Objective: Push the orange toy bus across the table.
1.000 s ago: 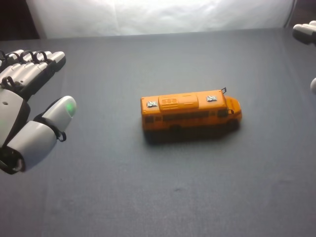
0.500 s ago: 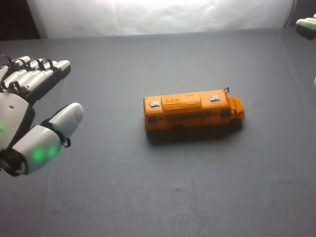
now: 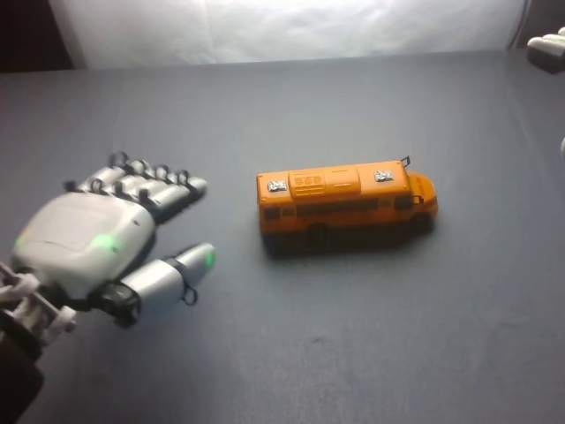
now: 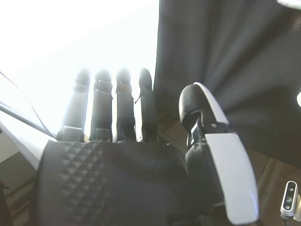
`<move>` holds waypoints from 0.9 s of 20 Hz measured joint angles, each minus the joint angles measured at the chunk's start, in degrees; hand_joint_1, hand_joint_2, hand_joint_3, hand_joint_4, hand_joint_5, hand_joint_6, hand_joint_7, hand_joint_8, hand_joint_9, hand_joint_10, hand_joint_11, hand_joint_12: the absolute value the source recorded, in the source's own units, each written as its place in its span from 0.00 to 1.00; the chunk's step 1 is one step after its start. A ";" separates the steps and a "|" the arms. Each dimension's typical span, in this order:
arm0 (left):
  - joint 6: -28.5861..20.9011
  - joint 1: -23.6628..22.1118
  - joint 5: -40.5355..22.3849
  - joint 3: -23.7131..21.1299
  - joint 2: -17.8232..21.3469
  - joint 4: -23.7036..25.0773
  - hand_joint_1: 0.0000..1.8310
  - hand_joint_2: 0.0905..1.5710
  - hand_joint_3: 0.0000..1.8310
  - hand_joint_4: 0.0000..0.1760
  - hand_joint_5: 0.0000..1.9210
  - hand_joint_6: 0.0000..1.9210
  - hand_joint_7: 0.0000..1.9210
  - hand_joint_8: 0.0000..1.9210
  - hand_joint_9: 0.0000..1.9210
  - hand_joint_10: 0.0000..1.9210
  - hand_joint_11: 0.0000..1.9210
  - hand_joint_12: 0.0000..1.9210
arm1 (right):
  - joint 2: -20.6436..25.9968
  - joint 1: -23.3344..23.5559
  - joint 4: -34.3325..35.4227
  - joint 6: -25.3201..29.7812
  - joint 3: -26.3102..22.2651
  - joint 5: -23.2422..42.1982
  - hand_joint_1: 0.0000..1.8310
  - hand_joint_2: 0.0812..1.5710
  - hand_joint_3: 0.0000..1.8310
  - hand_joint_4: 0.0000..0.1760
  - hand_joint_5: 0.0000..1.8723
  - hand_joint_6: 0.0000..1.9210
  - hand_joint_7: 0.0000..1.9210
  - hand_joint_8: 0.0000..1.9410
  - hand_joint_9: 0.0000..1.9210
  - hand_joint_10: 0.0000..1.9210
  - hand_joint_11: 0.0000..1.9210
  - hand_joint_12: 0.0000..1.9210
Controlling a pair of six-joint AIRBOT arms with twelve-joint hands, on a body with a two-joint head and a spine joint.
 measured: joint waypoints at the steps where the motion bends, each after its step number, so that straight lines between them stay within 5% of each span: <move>1: 0.13 -0.66 1.20 0.35 -0.48 0.26 0.00 0.92 0.01 0.00 0.14 0.00 0.15 0.00 0.12 0.00 0.07 0.10 | 0.00 0.00 0.02 0.00 0.00 -0.02 0.19 0.89 0.00 0.16 0.18 0.00 0.16 0.00 0.12 0.00 0.04 0.13; 8: 2.75 -4.52 7.54 2.14 -3.43 3.52 0.00 0.92 0.00 0.00 0.17 0.01 0.17 0.01 0.14 0.01 0.07 0.11 | 0.07 -0.61 0.09 0.00 0.00 -0.42 0.17 0.88 0.00 0.31 0.18 0.00 0.17 0.00 0.12 0.00 0.04 0.13; 10: 2.97 -5.51 8.50 2.86 -4.00 3.98 0.00 0.91 0.00 0.00 0.17 0.00 0.17 0.00 0.14 0.00 0.07 0.10 | 0.07 -0.61 0.07 0.00 0.00 -0.42 0.19 0.89 0.00 0.19 0.18 0.00 0.17 0.00 0.12 0.00 0.04 0.13; 18: 3.15 -8.39 11.45 4.15 -6.56 5.77 0.00 0.92 0.00 0.00 0.14 0.00 0.15 0.00 0.13 0.00 0.07 0.10 | 0.07 -0.63 -0.02 0.00 0.00 -0.42 0.17 0.89 0.00 0.16 0.17 0.00 0.16 0.00 0.12 0.00 0.04 0.14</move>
